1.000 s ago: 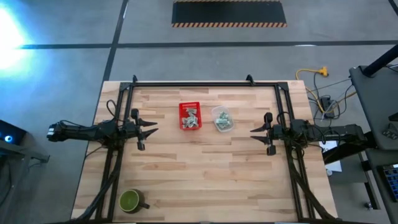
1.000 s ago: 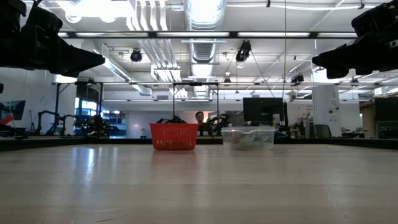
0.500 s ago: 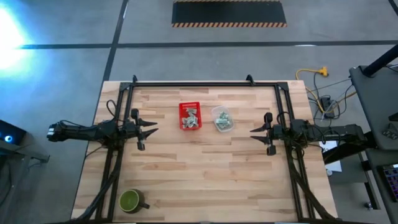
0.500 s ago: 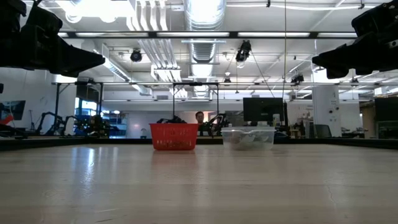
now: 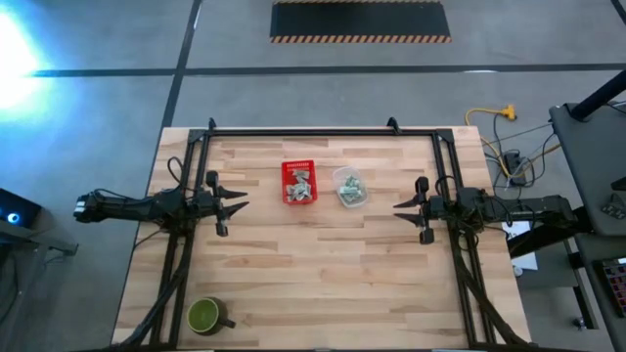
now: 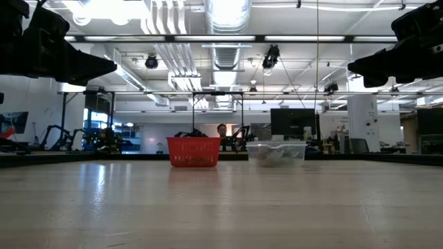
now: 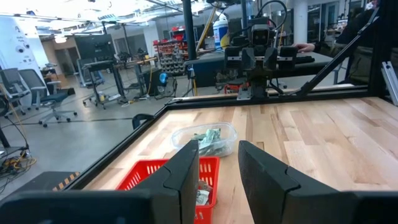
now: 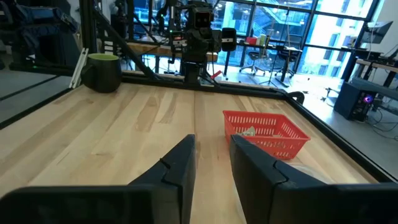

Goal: Pick and place items into bin
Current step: Return to Home Position

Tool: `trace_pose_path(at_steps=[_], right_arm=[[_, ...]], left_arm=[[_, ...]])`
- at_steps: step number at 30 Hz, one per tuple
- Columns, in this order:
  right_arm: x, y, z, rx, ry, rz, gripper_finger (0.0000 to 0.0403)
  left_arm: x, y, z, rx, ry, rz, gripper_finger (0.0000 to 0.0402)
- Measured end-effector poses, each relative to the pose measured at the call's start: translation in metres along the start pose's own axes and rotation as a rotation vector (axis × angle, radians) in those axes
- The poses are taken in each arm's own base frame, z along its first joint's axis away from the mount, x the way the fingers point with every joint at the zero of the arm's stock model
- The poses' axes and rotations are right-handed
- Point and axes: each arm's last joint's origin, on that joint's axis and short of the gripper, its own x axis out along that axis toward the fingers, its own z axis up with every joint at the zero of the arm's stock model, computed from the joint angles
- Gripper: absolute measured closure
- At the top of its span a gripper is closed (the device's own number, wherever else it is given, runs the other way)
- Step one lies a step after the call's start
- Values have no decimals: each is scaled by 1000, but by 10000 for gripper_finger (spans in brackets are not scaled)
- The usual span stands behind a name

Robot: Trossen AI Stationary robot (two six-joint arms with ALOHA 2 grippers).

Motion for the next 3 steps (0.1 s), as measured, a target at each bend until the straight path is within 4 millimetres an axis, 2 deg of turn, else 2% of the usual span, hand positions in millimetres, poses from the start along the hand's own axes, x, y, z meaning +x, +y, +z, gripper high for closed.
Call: trace_pose_path(at_steps=[3], right_arm=[[0,0,0,0,0,0,314]], left_arm=[[0,0,0,0,-1,0,304]])
